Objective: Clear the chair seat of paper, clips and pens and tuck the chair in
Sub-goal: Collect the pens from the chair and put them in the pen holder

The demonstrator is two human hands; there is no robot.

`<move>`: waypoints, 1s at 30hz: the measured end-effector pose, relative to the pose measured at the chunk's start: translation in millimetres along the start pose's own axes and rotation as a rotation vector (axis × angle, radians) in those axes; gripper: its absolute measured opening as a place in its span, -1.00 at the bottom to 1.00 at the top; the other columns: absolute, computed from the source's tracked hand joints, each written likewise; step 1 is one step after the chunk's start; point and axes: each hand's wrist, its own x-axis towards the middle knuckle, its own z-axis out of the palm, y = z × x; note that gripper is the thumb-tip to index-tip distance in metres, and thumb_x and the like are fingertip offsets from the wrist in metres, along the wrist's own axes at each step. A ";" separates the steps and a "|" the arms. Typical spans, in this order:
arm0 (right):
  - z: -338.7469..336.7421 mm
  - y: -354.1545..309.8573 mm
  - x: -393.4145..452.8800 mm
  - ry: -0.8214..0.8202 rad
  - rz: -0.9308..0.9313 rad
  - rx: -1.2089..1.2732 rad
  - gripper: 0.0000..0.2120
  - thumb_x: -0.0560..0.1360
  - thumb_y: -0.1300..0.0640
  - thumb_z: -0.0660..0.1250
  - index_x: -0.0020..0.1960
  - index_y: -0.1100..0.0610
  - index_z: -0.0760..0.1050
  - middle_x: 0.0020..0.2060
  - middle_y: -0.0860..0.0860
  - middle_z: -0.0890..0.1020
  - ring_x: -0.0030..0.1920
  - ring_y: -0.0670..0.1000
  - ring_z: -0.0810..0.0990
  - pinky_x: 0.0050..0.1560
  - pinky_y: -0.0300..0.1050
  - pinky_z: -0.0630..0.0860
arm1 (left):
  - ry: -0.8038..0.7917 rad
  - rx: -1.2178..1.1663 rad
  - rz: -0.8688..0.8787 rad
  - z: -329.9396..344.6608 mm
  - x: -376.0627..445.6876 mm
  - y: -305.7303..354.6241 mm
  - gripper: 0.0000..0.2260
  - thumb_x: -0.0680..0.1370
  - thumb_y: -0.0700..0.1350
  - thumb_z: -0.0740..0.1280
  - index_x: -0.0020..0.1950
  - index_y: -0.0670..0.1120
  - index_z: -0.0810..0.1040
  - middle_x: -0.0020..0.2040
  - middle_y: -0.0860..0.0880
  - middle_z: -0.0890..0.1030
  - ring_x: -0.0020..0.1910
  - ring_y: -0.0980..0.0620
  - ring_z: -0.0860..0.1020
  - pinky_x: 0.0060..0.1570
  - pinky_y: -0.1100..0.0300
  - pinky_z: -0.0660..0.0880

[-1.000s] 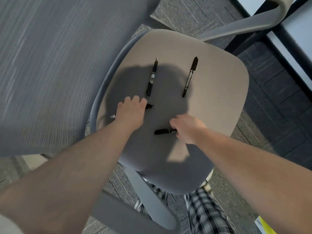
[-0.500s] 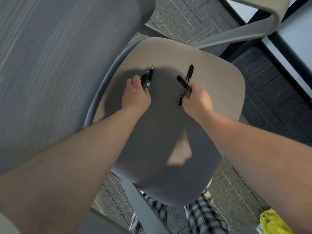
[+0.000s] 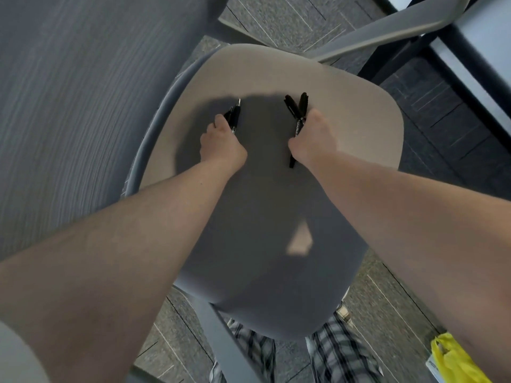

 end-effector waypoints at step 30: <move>-272.3 167.8 -88.4 0.139 0.192 0.595 -0.86 0.49 0.33 0.14 0.03 0.26 0.40 -0.15 0.12 0.45 -0.18 0.07 0.39 -0.20 -0.09 0.31 | -0.389 -0.307 0.621 -12.1 -180.8 299.6 -0.93 0.63 -0.12 0.12 -0.02 -0.06 0.35 -0.14 -0.03 0.52 -0.26 0.04 0.42 -0.30 0.19 0.34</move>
